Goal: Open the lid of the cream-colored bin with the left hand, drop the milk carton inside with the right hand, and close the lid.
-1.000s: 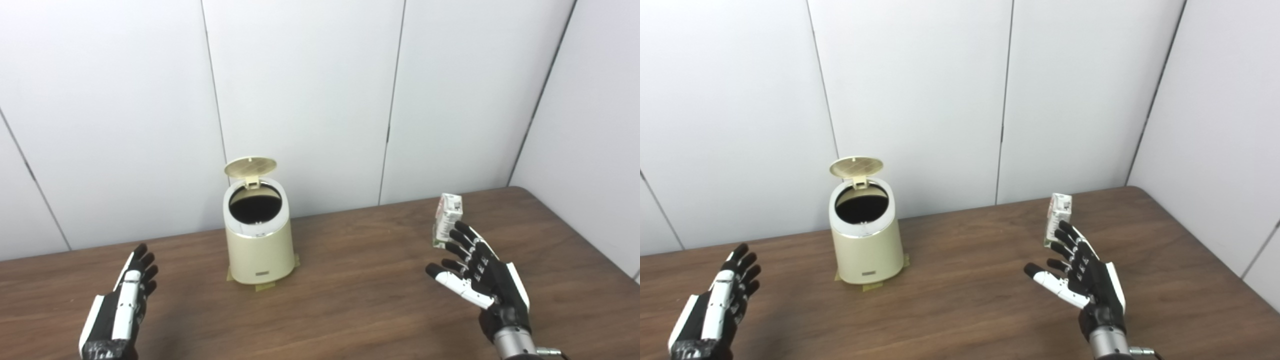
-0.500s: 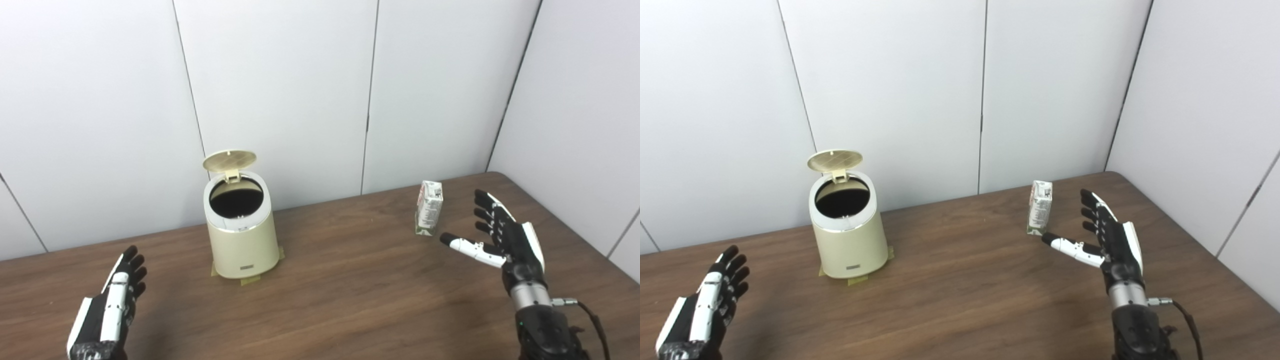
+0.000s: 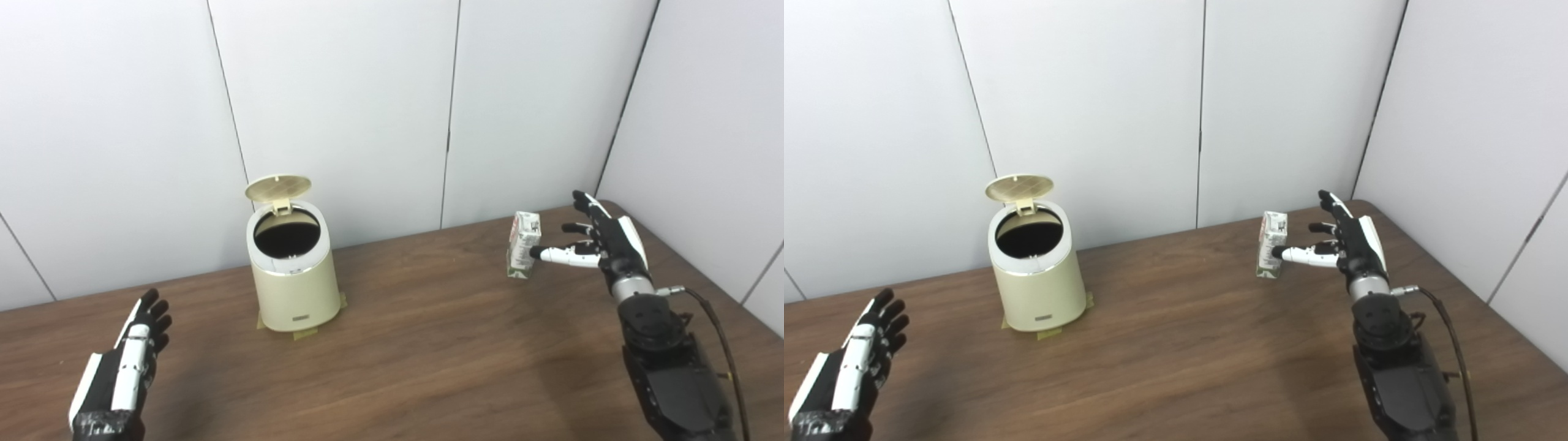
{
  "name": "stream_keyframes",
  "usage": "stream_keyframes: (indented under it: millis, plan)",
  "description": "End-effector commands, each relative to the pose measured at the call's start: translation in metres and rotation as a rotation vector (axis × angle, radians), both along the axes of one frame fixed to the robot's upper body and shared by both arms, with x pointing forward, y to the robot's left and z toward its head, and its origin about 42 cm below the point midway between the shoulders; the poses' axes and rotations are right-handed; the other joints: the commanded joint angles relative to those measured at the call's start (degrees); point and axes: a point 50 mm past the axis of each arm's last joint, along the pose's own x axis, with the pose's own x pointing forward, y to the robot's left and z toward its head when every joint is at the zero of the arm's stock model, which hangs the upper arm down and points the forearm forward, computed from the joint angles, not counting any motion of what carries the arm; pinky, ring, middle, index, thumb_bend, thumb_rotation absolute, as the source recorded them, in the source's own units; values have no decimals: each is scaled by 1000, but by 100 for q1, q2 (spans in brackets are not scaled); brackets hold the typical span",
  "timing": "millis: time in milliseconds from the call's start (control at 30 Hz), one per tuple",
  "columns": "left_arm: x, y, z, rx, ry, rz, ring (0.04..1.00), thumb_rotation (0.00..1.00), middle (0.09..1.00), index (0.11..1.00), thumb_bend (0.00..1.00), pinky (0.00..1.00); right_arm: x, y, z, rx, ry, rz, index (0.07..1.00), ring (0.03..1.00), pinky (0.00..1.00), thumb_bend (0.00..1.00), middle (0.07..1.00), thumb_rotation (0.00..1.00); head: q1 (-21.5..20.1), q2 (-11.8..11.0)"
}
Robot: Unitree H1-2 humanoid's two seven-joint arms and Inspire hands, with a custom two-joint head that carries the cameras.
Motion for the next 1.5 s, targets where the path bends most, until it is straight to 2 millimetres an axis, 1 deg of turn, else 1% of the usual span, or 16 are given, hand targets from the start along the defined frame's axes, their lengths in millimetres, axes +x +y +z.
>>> stream_keyframes:
  millis: [0,133,300,367,433,467,533,567,633,667,700,767,900,1033,1167,1467]
  plan:
    - [1,2,19,5,-62,-2,973,1000,975,999,251,990,18,-8,35,-71,-55,-2,921,828,531,869,923,101,33,29]
    - [-3,6,23,12,-65,3,974,1000,973,994,243,988,30,-6,33,-62,-21,-8,923,789,508,863,928,83,65,65]
    - [-5,8,27,12,-59,3,978,1000,976,995,240,993,42,-2,27,-36,13,17,912,826,563,886,928,77,60,79]
    - [-5,8,28,12,-56,-1,979,1000,978,999,239,999,46,0,25,-36,18,31,910,857,610,896,924,81,70,83]
    - [-5,9,29,17,-57,-4,979,1000,977,998,236,1000,50,2,22,-42,26,43,908,850,583,900,919,80,82,88]
    - [-5,8,29,25,-57,-5,981,1000,977,999,238,1000,52,3,21,-45,30,46,911,857,603,898,920,87,92,87]
    - [-6,7,31,37,-56,-7,983,1000,981,1000,242,1000,55,5,19,-53,41,41,909,801,565,884,912,78,104,79]
    - [-6,7,31,40,-56,-8,981,1000,980,1000,241,1000,57,6,18,-61,47,32,907,739,522,880,900,78,114,69]
    - [-5,7,30,43,-54,-11,979,1000,978,1000,239,995,61,7,14,-76,52,22,893,481,346,888,816,81,138,43]
    - [-5,8,29,47,-51,-12,981,995,979,1000,242,997,63,7,12,-97,56,22,883,539,404,900,817,101,145,32]
    - [-5,8,29,50,-49,-14,983,979,979,1000,248,999,65,8,10,-115,58,24,870,656,526,911,827,124,146,26]
    - [-5,7,29,56,-48,-14,983,965,979,1000,253,999,67,9,10,-137,53,30,865,689,562,916,833,128,144,23]
    - [-5,7,29,57,-48,-16,981,945,978,999,246,988,69,14,12,-167,45,32,853,701,576,909,836,124,155,14]
    - [-6,8,28,70,-46,-26,986,942,982,1000,257,996,69,18,12,-211,41,46,842,789,702,893,837,126,157,13]
    - [-7,7,27,56,-39,-29,990,992,982,1000,255,1000,68,17,9,-236,27,49,829,771,710,870,801,117,157,12]
    - [-8,7,26,42,-42,-26,987,1000,973,992,235,1000,67,14,3,-209,-12,37,765,720,668,866,736,120,140,5]
